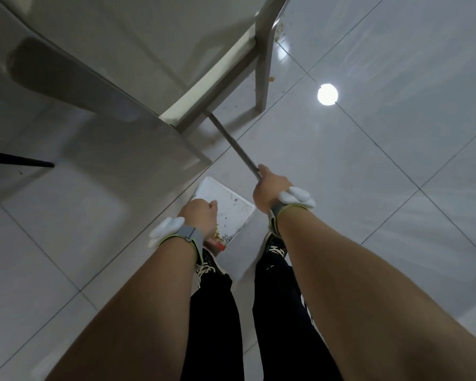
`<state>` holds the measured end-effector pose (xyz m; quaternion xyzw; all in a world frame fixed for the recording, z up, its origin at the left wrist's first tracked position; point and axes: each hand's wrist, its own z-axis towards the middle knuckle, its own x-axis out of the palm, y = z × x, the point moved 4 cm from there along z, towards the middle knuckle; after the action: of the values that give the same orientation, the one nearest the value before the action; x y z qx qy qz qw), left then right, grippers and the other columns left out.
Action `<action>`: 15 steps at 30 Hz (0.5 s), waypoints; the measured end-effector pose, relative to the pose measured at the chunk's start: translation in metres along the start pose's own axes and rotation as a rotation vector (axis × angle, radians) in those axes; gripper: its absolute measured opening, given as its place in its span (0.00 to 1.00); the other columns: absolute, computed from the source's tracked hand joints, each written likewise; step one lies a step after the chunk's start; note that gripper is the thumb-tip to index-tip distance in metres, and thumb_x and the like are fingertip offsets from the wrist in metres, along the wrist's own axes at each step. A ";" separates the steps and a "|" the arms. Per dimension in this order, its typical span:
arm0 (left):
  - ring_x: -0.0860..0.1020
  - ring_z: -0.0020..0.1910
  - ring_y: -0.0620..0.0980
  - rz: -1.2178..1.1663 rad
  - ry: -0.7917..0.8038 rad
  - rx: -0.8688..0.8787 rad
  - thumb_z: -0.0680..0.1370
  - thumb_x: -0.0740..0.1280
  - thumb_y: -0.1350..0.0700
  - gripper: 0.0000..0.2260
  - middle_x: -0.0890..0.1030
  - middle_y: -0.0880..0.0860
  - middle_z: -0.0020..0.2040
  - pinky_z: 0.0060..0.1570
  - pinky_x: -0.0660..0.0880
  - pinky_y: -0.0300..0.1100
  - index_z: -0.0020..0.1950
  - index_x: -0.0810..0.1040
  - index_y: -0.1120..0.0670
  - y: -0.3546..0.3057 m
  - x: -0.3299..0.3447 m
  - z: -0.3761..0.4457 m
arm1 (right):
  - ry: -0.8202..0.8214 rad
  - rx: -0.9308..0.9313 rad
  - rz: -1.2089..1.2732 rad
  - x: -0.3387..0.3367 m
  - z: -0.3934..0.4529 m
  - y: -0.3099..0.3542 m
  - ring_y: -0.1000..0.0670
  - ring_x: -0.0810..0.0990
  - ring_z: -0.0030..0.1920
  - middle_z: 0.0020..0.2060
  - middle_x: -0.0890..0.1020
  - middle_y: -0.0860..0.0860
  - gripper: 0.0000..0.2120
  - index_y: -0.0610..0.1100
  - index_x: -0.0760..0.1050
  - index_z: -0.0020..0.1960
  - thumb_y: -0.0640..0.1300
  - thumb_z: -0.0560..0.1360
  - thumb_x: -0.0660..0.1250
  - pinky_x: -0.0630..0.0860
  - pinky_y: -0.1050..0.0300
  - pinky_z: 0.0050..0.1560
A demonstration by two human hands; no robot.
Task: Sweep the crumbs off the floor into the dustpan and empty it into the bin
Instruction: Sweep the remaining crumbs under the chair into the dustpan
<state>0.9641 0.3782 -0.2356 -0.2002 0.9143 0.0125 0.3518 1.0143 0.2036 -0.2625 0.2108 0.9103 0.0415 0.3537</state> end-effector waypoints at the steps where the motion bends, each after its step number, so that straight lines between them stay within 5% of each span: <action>1: 0.80 0.47 0.62 0.015 -0.008 -0.006 0.84 0.50 0.49 0.27 0.82 0.66 0.47 0.48 0.75 0.47 0.45 0.81 0.67 -0.004 0.002 0.001 | 0.033 -0.008 0.005 -0.001 0.012 0.017 0.43 0.78 0.45 0.52 0.81 0.45 0.22 0.52 0.64 0.70 0.42 0.76 0.57 0.75 0.50 0.48; 6: 0.80 0.53 0.62 0.091 -0.013 -0.043 0.84 0.50 0.51 0.22 0.81 0.63 0.53 0.49 0.75 0.47 0.56 0.79 0.64 -0.012 0.002 0.017 | 0.143 0.043 -0.184 -0.006 0.047 0.049 0.47 0.73 0.47 0.51 0.74 0.51 0.21 0.48 0.67 0.67 0.45 0.74 0.60 0.66 0.57 0.44; 10: 0.80 0.52 0.62 0.094 0.000 -0.037 0.84 0.50 0.51 0.24 0.81 0.65 0.53 0.48 0.75 0.47 0.54 0.80 0.66 -0.010 0.000 0.019 | 0.205 0.118 -0.017 0.010 0.028 0.003 0.44 0.77 0.54 0.57 0.78 0.49 0.21 0.51 0.69 0.66 0.42 0.73 0.61 0.63 0.59 0.34; 15: 0.79 0.54 0.60 0.073 0.020 -0.075 0.84 0.52 0.54 0.18 0.81 0.61 0.54 0.46 0.73 0.46 0.59 0.78 0.62 -0.018 0.002 0.003 | 0.122 0.246 0.061 0.047 -0.044 -0.100 0.43 0.80 0.45 0.48 0.80 0.49 0.16 0.60 0.68 0.58 0.46 0.74 0.53 0.78 0.50 0.44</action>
<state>0.9718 0.3612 -0.2366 -0.1798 0.9233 0.0579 0.3343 0.9190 0.1351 -0.2818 0.2771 0.9216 -0.0469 0.2676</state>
